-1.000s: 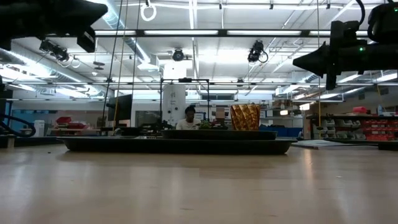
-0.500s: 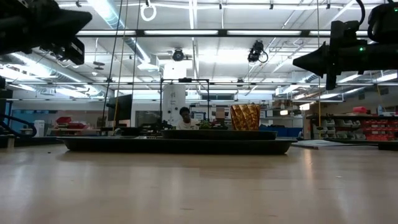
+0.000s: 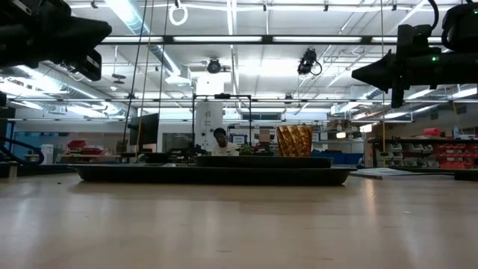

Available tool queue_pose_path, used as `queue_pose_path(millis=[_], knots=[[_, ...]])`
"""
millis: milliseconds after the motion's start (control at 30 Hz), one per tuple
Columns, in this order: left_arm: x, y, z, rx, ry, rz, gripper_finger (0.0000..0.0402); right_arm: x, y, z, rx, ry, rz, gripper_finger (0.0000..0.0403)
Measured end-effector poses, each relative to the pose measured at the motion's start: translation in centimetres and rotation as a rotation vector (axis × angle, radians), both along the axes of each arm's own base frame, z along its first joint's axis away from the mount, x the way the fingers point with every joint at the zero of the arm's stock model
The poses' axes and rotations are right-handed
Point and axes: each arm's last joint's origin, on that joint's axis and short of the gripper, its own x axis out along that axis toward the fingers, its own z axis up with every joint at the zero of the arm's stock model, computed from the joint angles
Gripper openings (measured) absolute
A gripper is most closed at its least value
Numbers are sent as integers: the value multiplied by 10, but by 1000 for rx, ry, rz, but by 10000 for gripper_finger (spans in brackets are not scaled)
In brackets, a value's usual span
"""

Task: Pick and place plate/cup/fork/spoon on tray
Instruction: Return to Home Position

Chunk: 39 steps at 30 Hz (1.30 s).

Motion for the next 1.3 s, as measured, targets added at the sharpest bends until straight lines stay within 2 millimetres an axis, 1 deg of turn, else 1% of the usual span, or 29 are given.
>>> queue_pose_path(millis=[67,1300], knots=[[1,0,-3,3,27,0,39,0,0,0,0,0,0,23],[1,0,-2,2,23,0,43,0,0,0,0,0,2,23]])
